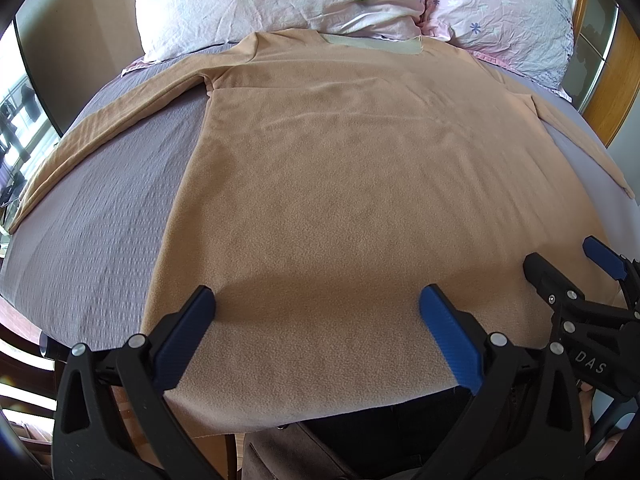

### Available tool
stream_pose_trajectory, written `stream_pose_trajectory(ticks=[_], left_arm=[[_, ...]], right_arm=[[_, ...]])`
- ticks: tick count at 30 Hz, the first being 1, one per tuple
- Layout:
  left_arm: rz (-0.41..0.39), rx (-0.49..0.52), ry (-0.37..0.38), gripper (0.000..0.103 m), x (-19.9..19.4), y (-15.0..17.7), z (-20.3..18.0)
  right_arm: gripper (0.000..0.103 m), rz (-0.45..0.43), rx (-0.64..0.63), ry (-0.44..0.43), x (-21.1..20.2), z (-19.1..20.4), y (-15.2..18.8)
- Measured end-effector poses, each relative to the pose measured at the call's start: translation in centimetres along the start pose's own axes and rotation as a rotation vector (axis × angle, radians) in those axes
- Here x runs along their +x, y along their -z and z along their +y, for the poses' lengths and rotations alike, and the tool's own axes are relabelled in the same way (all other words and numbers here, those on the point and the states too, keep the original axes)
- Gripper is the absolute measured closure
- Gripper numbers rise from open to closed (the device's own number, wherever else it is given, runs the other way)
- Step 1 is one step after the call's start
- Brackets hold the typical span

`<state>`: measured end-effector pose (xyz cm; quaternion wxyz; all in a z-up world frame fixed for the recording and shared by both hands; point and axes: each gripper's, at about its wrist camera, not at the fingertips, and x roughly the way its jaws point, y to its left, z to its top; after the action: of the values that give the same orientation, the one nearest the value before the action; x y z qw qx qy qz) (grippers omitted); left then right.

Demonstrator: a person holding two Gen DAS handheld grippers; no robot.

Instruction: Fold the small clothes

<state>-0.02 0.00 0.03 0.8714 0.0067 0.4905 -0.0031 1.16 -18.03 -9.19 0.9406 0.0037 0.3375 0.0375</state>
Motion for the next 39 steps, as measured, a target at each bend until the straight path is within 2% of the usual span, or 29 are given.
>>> stream_pose_trajectory(ticks=[8, 10, 12, 15, 16, 17, 18, 19, 21, 23, 25, 27, 30, 31, 32, 33, 35, 36, 37, 39], left_arm=[[0.001, 0.004, 0.0, 0.002, 0.0, -0.1, 0.0], [-0.008, 0.01, 0.0, 0.002, 0.2, -0.2, 0.1], [-0.028, 0.018, 0.004, 0.002, 0.1, -0.1, 0.1], [-0.088, 0.044, 0.018, 0.002, -0.3, 0.7, 0.2], [-0.109, 0.055, 0.028, 0.002, -0.3, 0.8, 0.3], [-0.121, 0.062, 0.036, 0.002, -0.2, 0.7, 0.3], [-0.132, 0.064, 0.045, 0.002, -0.2, 0.5, 0.5], [-0.155, 0.056, 0.065, 0.002, -0.2, 0.2, 1.1], [-0.203, 0.023, 0.1, 0.002, -0.5, -0.3, 2.2], [-0.283, -0.027, 0.116, 0.002, -1.3, -1.0, 4.0], [-0.353, -0.073, 0.094, 0.002, -2.1, -2.0, 6.1], [-0.388, -0.119, 0.084, 0.002, -2.7, -2.6, 8.1], [-0.424, -0.224, 0.068, 0.002, -2.9, -3.8, 12.2], [-0.425, -0.263, 0.052, 0.002, -2.8, -4.4, 13.7], [-0.422, -0.285, 0.037, 0.002, -2.6, -4.8, 14.8], [-0.417, -0.307, 0.025, 0.002, -2.2, -5.2, 16.0], [-0.411, -0.361, 0.046, 0.002, -1.5, -5.5, 18.7], [-0.406, -0.391, 0.073, 0.002, -1.2, -5.4, 19.9], [-0.391, -0.436, 0.093, 0.002, -0.7, -5.6, 21.6], [-0.375, -0.487, 0.075, 0.002, -0.4, -5.5, 23.4]], right_arm=[[0.001, -0.035, -0.016, -0.017, 0.0, -0.4, 0.0], [0.001, -0.063, -0.044, -0.062, 0.1, -1.0, -0.2], [0.001, -0.074, -0.014, -0.095, 0.0, -2.6, -0.8], [0.001, -0.155, 0.183, -0.097, -1.3, -9.2, -3.1], [0.005, -0.189, 0.313, -0.072, -1.7, -13.6, -4.5], [0.017, -0.2, 0.4, -0.059, -1.8, -16.5, -5.2], [0.024, -0.201, 0.476, -0.053, -1.6, -19.1, -5.7], [0.037, -0.191, 0.618, -0.053, -1.1, -23.5, -6.2], [0.046, -0.159, 0.835, -0.042, 0.4, -30.3, -6.4], [0.052, -0.131, 0.984, 0.008, 1.4, -34.7, -6.0], [0.053, -0.121, 1.108, 0.058, 2.3, -38.4, -5.2], [0.056, -0.131, 1.172, 0.079, 2.9, -40.4, -4.8], [0.063, -0.153, 1.196, 0.09, 3.9, -41.9, -5.5], [0.076, -0.156, 1.193, 0.097, 4.6, -42.3, -5.9], [0.097, -0.153, 1.193, 0.109, 5.4, -42.7, -6.2], [0.097, -0.158, 1.194, 0.107, 5.7, -43.2, -6.2], [0.097, -0.176, 1.153, 0.128, 5.6, -43.0, -7.3], [0.097, -0.205, 1.092, 0.14, 4.9, -42.1, -8.5], [0.098, -0.256, 0.974, 0.139, 3.5, -39.9, -10.6], [0.098, -0.323, 0.807, 0.087, 1.5, -35.3, -13.9]])
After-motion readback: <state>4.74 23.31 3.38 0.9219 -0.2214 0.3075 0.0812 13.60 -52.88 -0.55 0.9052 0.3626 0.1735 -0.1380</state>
